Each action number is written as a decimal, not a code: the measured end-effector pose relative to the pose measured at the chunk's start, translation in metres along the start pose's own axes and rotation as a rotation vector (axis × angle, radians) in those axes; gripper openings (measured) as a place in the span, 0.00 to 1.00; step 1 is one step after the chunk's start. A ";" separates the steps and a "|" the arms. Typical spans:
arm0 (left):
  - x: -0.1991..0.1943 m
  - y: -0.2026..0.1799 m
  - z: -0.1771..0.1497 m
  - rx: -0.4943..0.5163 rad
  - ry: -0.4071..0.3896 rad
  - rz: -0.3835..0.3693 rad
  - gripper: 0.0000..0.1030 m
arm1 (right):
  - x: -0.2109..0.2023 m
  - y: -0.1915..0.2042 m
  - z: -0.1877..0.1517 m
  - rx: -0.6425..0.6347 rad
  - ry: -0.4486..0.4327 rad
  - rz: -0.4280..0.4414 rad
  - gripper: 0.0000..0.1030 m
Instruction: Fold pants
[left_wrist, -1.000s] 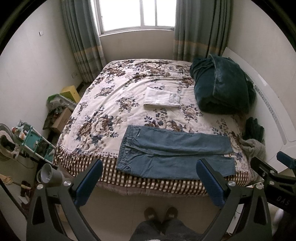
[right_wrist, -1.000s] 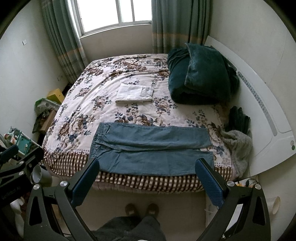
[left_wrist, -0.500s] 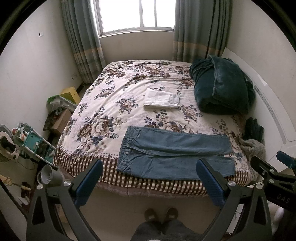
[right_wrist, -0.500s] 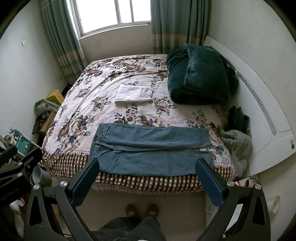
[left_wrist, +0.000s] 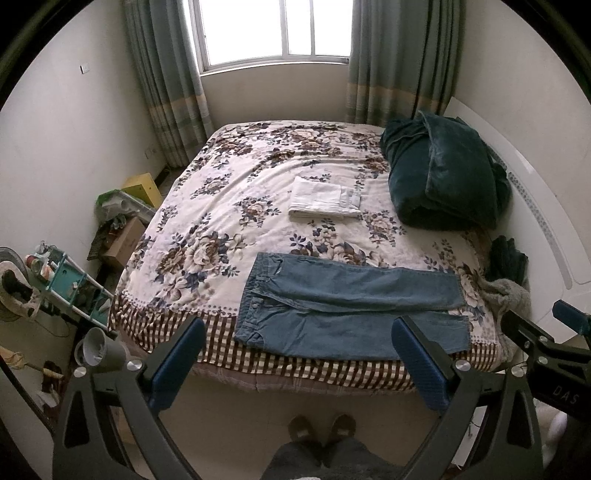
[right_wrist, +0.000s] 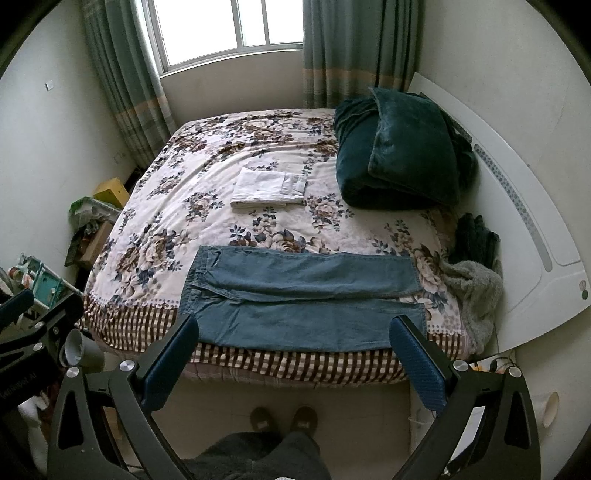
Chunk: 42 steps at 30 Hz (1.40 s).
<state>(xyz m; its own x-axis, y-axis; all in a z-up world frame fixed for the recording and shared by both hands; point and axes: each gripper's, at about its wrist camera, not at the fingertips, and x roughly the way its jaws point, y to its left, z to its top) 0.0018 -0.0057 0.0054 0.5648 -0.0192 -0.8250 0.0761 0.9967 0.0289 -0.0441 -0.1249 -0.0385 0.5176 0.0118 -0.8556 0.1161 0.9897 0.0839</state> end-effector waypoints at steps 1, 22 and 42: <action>0.000 0.000 0.001 -0.001 0.000 -0.002 1.00 | 0.000 -0.001 0.001 -0.001 0.000 0.001 1.00; 0.000 -0.004 0.017 -0.004 0.008 -0.002 1.00 | -0.005 -0.001 0.010 0.007 0.015 0.021 1.00; 0.184 -0.062 0.081 0.025 0.121 0.184 1.00 | 0.246 -0.078 0.062 0.097 0.184 -0.013 1.00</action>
<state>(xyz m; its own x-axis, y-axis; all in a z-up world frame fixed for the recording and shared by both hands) 0.1674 -0.0777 -0.1024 0.4684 0.1740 -0.8662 0.0016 0.9802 0.1978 0.1267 -0.2085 -0.2233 0.3530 0.0336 -0.9350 0.2073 0.9717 0.1131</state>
